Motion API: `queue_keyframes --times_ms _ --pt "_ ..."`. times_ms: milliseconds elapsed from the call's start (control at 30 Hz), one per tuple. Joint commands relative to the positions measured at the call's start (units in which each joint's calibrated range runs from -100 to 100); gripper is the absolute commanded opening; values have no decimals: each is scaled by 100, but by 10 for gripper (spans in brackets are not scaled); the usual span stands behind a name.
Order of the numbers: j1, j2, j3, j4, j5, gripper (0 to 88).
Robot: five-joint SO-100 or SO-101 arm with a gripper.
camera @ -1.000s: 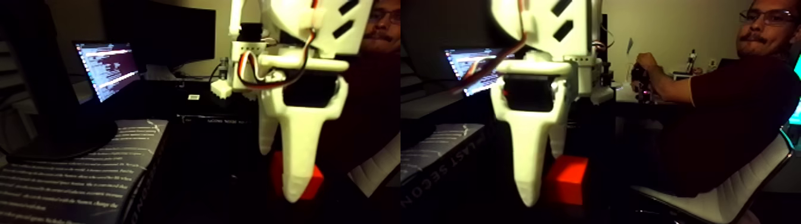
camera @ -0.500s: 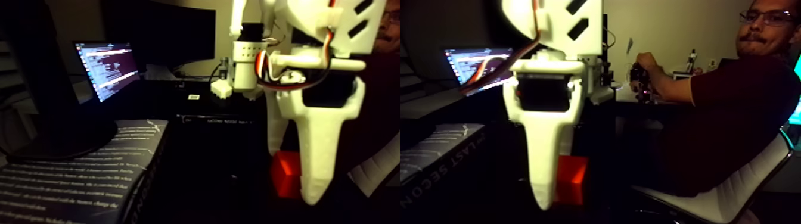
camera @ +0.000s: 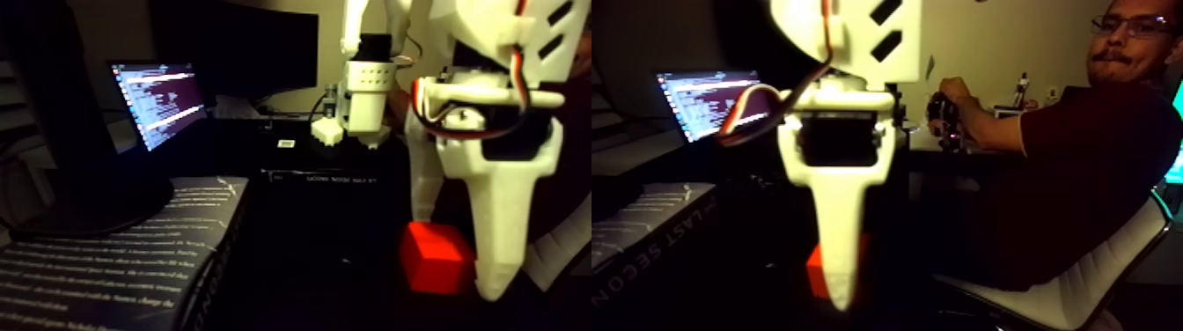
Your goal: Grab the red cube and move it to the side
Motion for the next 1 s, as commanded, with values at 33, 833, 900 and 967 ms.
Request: queue_keyframes --times_ms 33,833,900,967 --pt "-9 -13 -179 -12 -12 310" --pt "241 273 -451 190 -44 310" --pt "216 281 -487 199 -50 310" --pt "216 290 -496 199 -50 310"
